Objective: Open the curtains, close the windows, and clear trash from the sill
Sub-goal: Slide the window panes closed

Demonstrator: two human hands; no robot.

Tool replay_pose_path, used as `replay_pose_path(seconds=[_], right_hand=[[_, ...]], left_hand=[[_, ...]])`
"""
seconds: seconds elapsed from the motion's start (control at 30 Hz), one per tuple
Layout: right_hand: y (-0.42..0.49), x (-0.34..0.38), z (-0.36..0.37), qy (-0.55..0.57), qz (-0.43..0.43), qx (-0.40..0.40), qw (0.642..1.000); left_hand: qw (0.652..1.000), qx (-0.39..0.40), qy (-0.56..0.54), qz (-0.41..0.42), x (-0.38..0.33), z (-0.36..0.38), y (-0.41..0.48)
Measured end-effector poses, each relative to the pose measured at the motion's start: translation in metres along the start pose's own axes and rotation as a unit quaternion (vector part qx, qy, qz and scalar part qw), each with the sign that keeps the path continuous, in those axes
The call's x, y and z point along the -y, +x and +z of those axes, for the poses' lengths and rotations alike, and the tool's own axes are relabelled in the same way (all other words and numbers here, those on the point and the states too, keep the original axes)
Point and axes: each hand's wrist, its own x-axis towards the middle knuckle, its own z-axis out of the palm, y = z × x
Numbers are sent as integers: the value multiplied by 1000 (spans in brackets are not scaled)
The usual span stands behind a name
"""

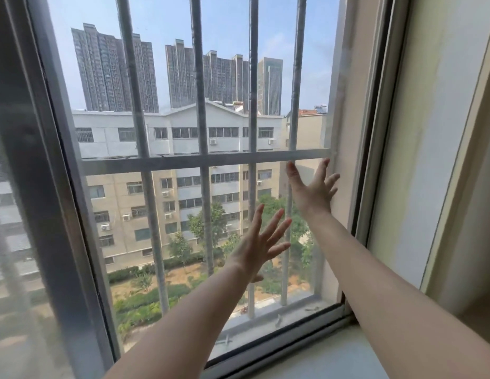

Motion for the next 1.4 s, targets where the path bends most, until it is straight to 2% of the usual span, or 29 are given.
replay_pose_path(seconds=[0.57,0.93,1.03,1.2,1.3,1.4], right_hand=[[-13,14,25,-6,9,-71,997],[-19,13,32,-2,0,-67,998],[-19,9,25,0,-4,-90,996],[1,-2,-8,36,2,-219,975],[25,-14,-36,22,16,-206,978],[53,-28,-62,-12,25,-195,980]], left_hand=[[998,-54,27,20,6,14,-9],[998,-57,11,4,7,16,-18],[998,-55,11,10,4,8,-11],[997,-78,2,10,1,-22,21],[996,-93,-4,12,3,-31,42],[996,-69,-51,8,-1,-36,60]])
